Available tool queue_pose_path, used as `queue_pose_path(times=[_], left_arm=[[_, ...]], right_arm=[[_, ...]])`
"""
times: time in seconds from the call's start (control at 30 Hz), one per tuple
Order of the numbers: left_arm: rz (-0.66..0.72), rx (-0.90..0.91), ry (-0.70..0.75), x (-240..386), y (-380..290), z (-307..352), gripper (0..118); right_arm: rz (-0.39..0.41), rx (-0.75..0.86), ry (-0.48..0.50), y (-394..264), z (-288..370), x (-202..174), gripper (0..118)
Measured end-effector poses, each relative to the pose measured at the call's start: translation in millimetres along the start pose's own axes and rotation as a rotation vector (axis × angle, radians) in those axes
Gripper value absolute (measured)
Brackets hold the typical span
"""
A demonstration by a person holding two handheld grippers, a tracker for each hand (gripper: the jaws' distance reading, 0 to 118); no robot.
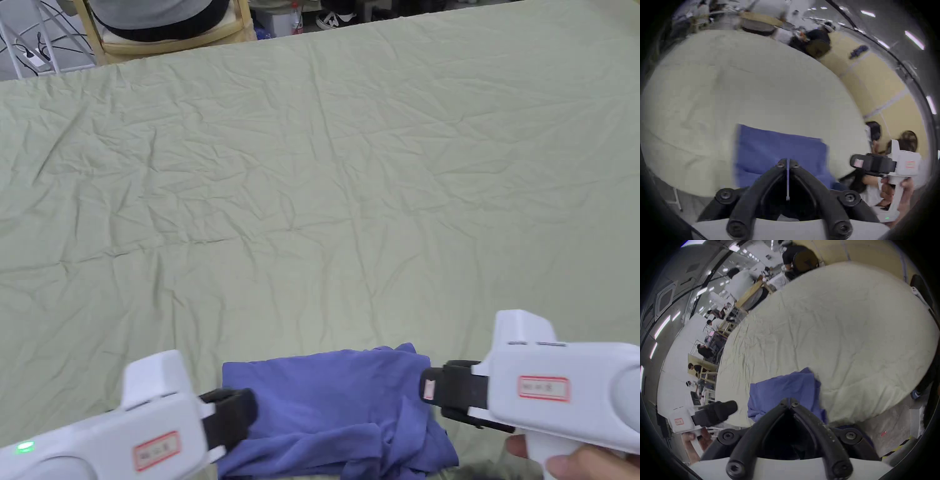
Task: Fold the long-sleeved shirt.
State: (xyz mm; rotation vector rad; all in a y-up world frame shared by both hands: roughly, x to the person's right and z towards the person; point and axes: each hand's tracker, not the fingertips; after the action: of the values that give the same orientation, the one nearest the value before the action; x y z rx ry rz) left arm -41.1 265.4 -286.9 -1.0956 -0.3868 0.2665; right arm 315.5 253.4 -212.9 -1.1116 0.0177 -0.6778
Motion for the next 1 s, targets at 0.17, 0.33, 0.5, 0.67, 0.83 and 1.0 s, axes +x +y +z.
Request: queue_pose_path(times=[0.17, 0.33, 0.5, 0.67, 0.83, 1.0], left_arm=[[0.147, -0.047, 0.028, -49, 3, -7, 2], [0.177, -0.101, -0.003, -56, -1, -23, 2], [0.146, -0.157, -0.130, -52, -1, -38, 65], [0.120, -0.198, -0.178, -54, 1, -80, 114], [0.101, -0.273, -0.183, -54, 4, -128, 98], [-0.069, -0.231, -0.004, -31, 4, -108, 19]], right_arm=[[-0.002, -0.194, -0.201, 1, -71, -9, 2], [0.047, -0.212, -0.315, -9, -109, 3, 2], [0.031, -0.229, -0.309, -4, -106, 6, 2], [-0.016, -0.228, -0.258, -4, -103, 18, 2], [-0.042, -0.230, -0.223, -4, -100, 26, 3], [-0.062, -0.227, -0.217, -5, -97, 23, 2]])
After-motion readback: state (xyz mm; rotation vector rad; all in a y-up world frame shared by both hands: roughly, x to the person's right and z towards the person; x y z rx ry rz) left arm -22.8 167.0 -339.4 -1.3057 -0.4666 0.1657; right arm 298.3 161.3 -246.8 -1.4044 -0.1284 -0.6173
